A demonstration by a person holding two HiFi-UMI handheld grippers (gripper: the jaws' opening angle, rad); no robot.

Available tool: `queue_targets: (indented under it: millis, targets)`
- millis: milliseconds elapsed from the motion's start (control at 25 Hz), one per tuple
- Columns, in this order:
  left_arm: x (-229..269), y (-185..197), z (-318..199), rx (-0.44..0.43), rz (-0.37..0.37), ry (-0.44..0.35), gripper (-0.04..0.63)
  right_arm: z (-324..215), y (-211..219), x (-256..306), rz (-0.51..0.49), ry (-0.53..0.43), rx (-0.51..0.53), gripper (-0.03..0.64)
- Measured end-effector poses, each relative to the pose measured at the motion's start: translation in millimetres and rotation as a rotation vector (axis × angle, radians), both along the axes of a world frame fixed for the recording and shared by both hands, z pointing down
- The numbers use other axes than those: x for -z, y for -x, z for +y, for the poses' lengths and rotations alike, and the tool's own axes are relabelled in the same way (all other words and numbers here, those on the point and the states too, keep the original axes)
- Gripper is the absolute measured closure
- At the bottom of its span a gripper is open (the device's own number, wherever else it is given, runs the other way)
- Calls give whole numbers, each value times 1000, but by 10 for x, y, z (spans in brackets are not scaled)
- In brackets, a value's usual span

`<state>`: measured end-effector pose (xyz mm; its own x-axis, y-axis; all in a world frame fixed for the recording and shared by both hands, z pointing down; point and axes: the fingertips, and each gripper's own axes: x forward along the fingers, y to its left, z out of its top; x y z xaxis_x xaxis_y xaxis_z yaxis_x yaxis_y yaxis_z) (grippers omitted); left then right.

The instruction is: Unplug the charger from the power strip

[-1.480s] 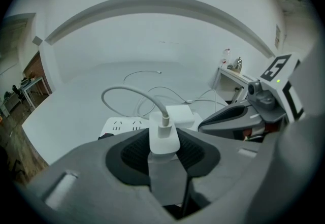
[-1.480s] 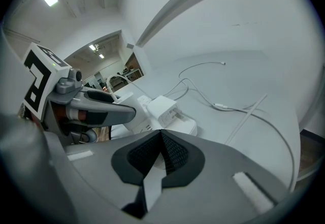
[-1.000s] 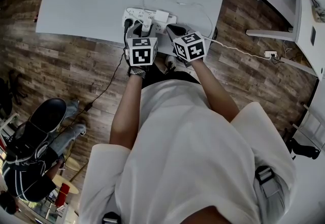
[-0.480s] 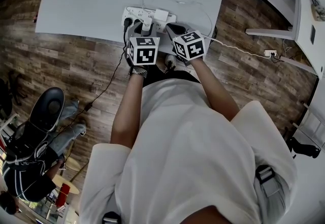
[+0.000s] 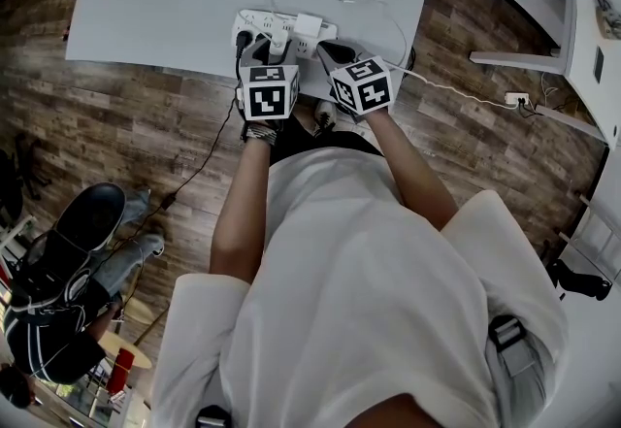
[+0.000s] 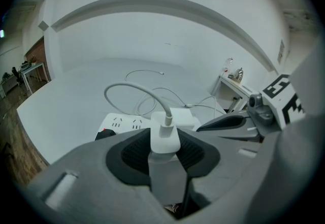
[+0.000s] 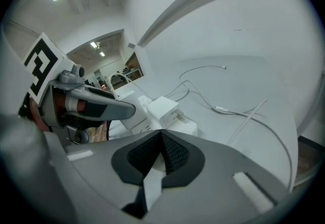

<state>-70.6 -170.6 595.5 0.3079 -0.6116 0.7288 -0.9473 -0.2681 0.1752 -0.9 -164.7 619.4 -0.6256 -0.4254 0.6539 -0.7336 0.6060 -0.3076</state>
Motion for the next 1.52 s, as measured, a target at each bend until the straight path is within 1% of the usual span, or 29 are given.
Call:
queue_targets:
  millis: [80,200,320,400,480,640,720,880,1040,1200,1280,1360,1520]
  targets:
    - [-7,-13,3,-16,-23,-7,449,6,-5,-2,8,-9,5,615]
    - [-4,-40,7,-49,-77,-26,449,15,-7,-6,10,-8,3,615]
    - [2,-51,-2,-58,-100,-35,449,9,-3,-9,20,-9,13,615]
    - [3,-55,2,-56,-95,-32,449,14,-6,-8,24,-10,15,615]
    - [5,-48,-3,-43,-74,-32,449,17,-11,-5,23,-11,13,615]
    - [1,0,20,13,29,-2,449,26,-1,-6,16,-13,9,615]
    - [9,8,21,20,48,0,448,26,0,-4,13,-13,6,615]
    - [5,-1,24,9,15,-6,449,26,-7,-9,10,-11,5,615]
    - [4,-29,24,-2,-1,-6,449,22,-32,-6,5,-10,-2,615]
    - [13,-53,30,-45,-74,-24,449,31,-27,-6,-5,-8,-8,615]
    - [25,-58,18,-58,-92,-33,451,32,-23,1,-6,-8,-7,615]
    - [26,-65,19,-55,-84,-32,449,37,-33,3,-6,-7,-6,615]
    - [12,-40,43,-25,-43,-10,449,43,-24,-3,-8,-4,-8,615]
